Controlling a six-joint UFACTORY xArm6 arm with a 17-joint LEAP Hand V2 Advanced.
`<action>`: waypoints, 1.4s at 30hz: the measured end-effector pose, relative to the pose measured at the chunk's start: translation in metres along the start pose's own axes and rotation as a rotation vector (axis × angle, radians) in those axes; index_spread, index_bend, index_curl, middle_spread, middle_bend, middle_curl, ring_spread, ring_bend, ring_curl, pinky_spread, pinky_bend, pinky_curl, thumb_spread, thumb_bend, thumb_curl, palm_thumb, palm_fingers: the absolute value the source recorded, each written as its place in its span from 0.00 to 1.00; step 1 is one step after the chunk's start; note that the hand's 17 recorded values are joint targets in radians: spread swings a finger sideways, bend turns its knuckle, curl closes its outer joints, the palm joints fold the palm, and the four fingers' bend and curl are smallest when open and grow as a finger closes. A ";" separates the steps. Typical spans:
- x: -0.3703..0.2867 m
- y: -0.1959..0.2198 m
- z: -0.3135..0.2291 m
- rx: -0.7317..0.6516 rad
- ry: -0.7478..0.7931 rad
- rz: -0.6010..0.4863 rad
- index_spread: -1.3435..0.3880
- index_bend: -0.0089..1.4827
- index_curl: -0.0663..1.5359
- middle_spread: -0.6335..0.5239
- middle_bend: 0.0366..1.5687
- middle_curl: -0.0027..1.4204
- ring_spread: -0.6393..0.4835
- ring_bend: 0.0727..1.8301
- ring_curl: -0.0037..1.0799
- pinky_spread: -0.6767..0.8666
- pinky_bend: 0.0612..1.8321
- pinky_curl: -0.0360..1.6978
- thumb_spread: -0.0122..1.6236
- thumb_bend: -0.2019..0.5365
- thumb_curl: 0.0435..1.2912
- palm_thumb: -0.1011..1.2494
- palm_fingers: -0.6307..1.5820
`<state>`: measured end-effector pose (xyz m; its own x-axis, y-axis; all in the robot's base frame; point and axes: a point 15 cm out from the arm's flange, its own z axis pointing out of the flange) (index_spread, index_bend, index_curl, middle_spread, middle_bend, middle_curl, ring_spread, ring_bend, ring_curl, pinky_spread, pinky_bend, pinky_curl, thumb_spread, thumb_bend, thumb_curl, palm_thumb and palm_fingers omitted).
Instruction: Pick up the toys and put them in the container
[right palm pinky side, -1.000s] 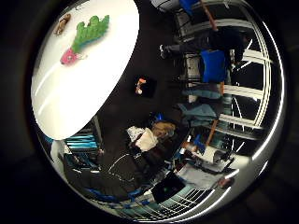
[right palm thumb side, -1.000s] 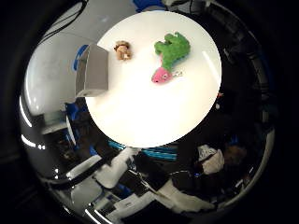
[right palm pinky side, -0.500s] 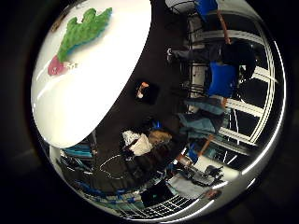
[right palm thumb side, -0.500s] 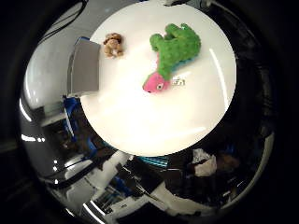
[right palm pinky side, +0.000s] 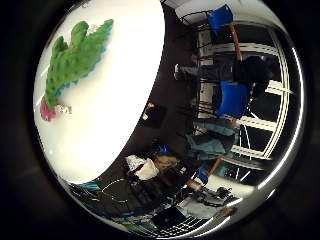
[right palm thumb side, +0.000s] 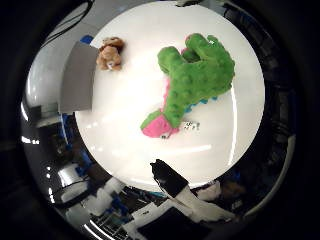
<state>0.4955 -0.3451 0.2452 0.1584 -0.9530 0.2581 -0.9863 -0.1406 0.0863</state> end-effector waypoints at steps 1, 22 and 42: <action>-0.002 -0.003 0.003 0.000 -0.001 -0.005 0.55 0.11 0.19 0.62 0.09 0.20 0.76 0.11 0.24 0.71 0.23 0.20 0.62 0.24 0.20 0.43 0.27; -0.039 -0.026 0.070 -0.104 -0.007 -0.063 0.55 0.11 0.19 0.61 0.10 0.20 0.77 0.10 0.25 0.71 0.22 0.20 0.61 0.24 0.20 0.44 0.27; -0.006 0.008 0.060 -0.126 0.001 -0.040 0.55 0.42 0.32 0.33 0.61 0.48 0.32 0.61 0.53 0.18 0.59 0.33 0.63 0.26 0.23 0.59 0.86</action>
<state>0.4843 -0.3566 0.1863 0.1973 -0.9471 0.2530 -0.9656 -0.1432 0.2170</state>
